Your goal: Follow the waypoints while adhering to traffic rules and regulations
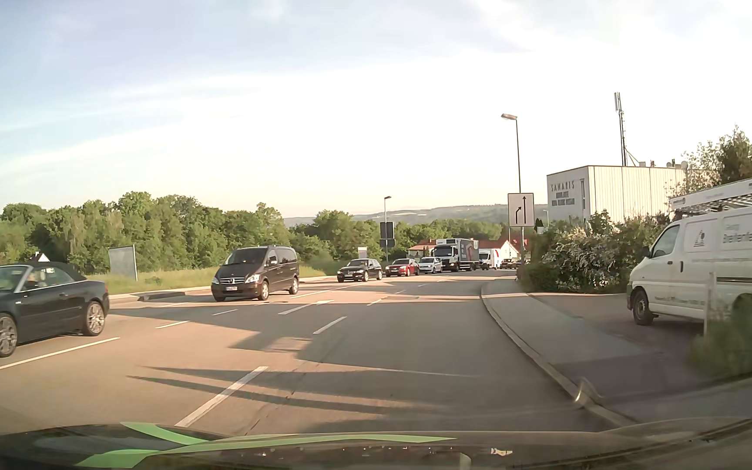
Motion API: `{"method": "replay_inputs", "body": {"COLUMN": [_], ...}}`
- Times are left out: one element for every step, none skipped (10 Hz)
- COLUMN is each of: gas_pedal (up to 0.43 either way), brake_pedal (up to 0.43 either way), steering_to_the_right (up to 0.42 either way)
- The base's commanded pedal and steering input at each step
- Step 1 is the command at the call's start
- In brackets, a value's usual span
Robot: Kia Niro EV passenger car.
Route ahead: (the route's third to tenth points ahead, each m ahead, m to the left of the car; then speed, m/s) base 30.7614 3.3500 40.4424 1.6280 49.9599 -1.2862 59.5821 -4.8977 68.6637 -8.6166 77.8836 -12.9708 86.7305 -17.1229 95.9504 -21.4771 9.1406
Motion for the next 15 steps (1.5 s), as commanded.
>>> {"method": "replay_inputs", "body": {"gas_pedal": [0.000,0.000,0.000,0.000,0.000,0.008,0.008,0.008,0.008,0.008,0.000,0.000,0.000,0.000,0.000], "brake_pedal": [0.000,0.000,0.000,0.000,0.000,0.000,0.000,0.000,0.000,0.000,0.000,0.000,0.000,0.000,0.000], "steering_to_the_right": [0.023,0.020,0.018,0.018,0.019,0.019,0.019,0.019,0.019,0.020,0.021,0.021,0.021,0.023,0.026]}}
